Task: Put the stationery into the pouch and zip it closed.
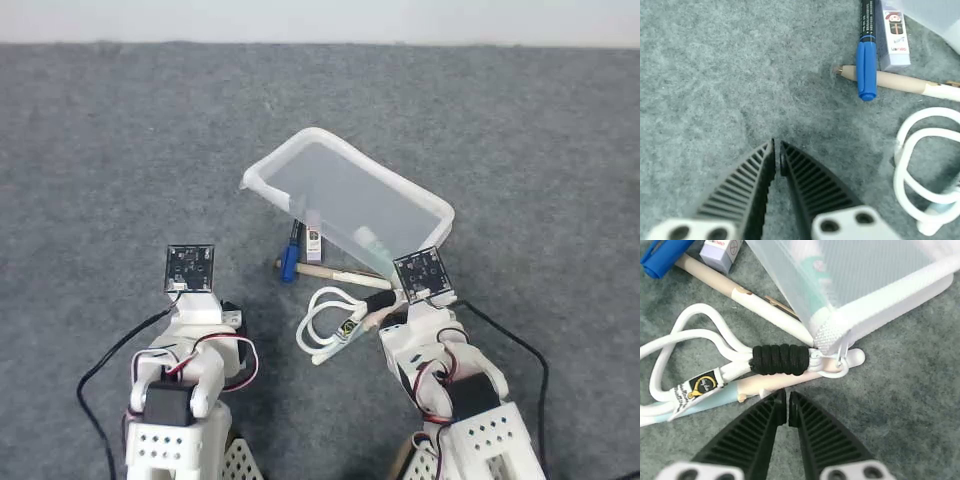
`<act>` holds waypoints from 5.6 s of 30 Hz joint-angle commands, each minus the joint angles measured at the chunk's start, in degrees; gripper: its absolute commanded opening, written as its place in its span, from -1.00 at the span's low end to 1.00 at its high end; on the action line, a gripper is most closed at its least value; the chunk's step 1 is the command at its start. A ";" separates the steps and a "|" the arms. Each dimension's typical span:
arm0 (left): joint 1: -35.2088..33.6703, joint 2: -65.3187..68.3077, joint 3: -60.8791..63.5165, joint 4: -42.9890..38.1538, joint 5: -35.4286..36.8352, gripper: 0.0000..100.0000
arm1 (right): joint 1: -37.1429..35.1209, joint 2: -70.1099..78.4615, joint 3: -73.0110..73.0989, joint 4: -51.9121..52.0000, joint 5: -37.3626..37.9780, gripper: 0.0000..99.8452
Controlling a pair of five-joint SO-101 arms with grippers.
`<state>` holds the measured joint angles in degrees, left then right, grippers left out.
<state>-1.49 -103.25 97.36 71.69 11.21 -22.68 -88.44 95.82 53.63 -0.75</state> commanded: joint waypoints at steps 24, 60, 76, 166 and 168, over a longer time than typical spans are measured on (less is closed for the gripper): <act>0.00 -1.23 -0.84 0.26 -0.09 -0.97 | 0.13 -1.10 1.05 0.13 -0.18 -0.99; 0.35 -1.23 -0.92 -10.64 -25.93 -0.97 | 1.98 -1.19 -13.36 5.85 -0.35 -0.99; -5.01 -1.23 -1.27 -15.47 -15.21 -0.97 | 13.32 -0.57 -20.75 5.93 -2.20 -0.98; -5.19 -1.23 -0.84 -15.21 -8.09 -0.54 | -0.31 47.34 -38.77 2.68 -24.26 -0.65; -5.19 -1.23 -0.84 -15.21 -8.09 -0.54 | -0.31 50.24 -38.77 0.40 -24.26 -0.65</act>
<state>-6.33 -103.25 97.36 57.80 2.42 -23.12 -41.85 57.93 57.23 -24.31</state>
